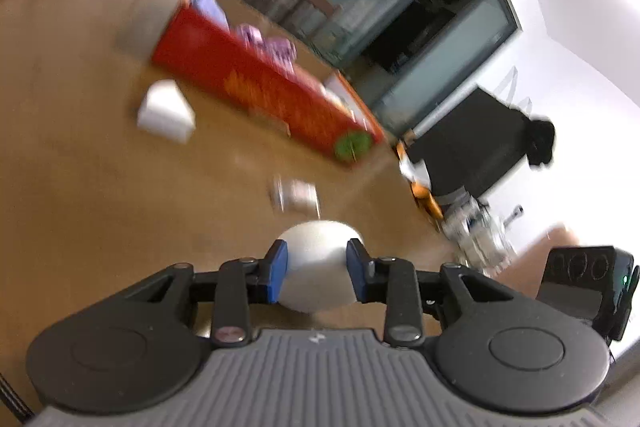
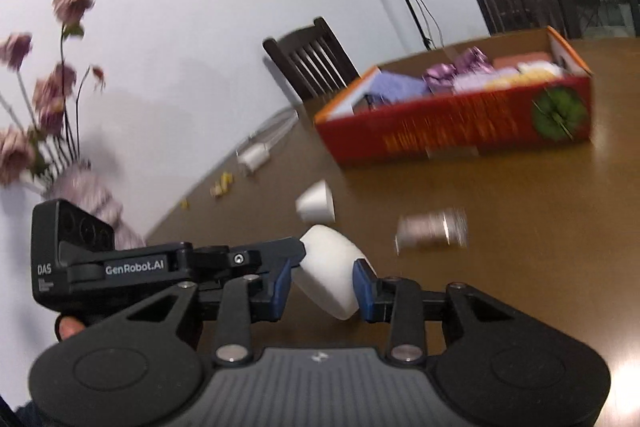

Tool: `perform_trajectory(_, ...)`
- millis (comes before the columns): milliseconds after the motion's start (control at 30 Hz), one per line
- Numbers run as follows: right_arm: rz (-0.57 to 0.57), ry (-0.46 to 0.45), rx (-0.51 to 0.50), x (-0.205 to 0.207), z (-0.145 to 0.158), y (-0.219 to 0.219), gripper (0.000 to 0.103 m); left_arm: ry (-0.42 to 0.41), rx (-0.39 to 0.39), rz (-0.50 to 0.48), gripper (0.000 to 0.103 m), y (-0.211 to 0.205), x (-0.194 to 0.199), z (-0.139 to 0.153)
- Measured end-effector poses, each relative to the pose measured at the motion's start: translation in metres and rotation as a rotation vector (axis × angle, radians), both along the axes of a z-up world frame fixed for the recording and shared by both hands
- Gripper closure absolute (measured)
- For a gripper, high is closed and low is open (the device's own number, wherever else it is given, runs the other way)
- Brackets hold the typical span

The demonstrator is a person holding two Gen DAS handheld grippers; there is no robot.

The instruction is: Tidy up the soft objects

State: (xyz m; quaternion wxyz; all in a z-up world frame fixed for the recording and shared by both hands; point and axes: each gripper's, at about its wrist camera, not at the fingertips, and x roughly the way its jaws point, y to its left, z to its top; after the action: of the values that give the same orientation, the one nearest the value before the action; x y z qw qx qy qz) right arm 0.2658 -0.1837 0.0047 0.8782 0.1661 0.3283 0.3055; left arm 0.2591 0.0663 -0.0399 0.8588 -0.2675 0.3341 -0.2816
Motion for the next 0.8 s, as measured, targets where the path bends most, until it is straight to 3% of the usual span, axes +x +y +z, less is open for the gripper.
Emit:
perform_trajectory(67,0.019,0.011,-0.007,-0.024,-0.007,-0.004,0.068,-0.012,0.017,-0.026,0.058,-0.003,-0.019,-0.006)
perform_trajectory(233,0.035,0.007,-0.020,-0.070,-0.005,-0.019,0.062,-0.016,0.050,-0.001,0.054,0.011,-0.061,0.000)
perform_trajectory(500,-0.031,-0.013,0.032,-0.065,0.003,-0.031,0.059,-0.039,0.060,0.025,0.054,0.004,-0.059,0.015)
perform_trajectory(667,-0.039,0.011,0.042,-0.050,-0.006,-0.025,0.060,-0.013,0.067,0.019,0.060,-0.003,-0.045,0.011)
perform_trajectory(767,-0.037,0.044,0.042,-0.037,-0.013,-0.021,0.070,0.006,0.080,0.002,0.067,-0.006,-0.034,0.005)
perform_trajectory(800,-0.034,0.056,0.041,-0.033,-0.016,-0.019,0.074,0.019,0.085,-0.008,0.074,-0.007,-0.031,0.003)
